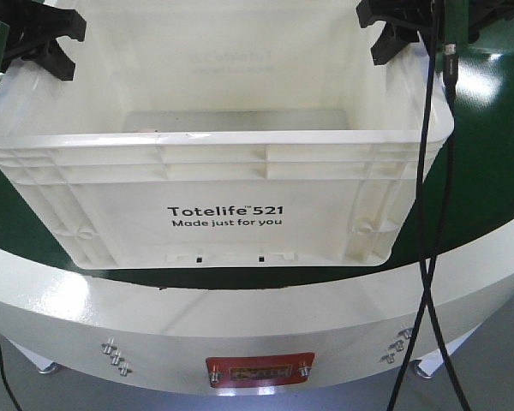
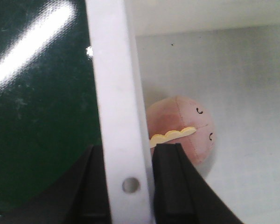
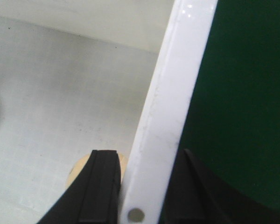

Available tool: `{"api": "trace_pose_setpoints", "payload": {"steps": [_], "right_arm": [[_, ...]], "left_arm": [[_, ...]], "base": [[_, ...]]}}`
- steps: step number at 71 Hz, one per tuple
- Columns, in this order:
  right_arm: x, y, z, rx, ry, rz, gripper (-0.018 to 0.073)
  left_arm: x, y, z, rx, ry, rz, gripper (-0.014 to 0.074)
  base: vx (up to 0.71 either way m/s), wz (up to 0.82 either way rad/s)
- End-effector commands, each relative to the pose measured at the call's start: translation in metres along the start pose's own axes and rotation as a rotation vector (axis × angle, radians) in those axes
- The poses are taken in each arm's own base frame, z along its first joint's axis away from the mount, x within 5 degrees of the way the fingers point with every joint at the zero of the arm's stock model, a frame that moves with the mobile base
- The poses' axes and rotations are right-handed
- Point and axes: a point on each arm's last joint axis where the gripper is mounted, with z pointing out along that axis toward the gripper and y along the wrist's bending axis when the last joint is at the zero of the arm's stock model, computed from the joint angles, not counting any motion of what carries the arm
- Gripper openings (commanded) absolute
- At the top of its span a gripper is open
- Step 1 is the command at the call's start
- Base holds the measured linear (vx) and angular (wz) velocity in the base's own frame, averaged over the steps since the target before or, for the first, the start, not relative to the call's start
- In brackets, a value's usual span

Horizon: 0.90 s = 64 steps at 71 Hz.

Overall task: Place moving items into box and shelve
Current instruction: 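Hold the crate while the base backs away from the conveyor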

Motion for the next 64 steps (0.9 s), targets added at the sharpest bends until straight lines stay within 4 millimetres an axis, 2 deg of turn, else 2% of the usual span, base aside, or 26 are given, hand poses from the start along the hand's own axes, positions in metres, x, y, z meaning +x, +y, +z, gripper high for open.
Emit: {"api": "trace_pose_setpoints", "payload": {"steps": [1,64], "right_arm": [[-0.0089,0.0257,-0.0445,-0.164,-0.214,-0.021,-0.0012],[-0.0089,0.0257,-0.0445,-0.164,-0.214,-0.021,-0.0012]], "left_arm": [[-0.0095,-0.0243,-0.041,0.172,-0.215,-0.011,-0.002],[-0.0095,-0.0243,-0.041,0.172,-0.215,-0.011,-0.0017]], "base": [[-0.03,0.0],[-0.08,0.07]]}}
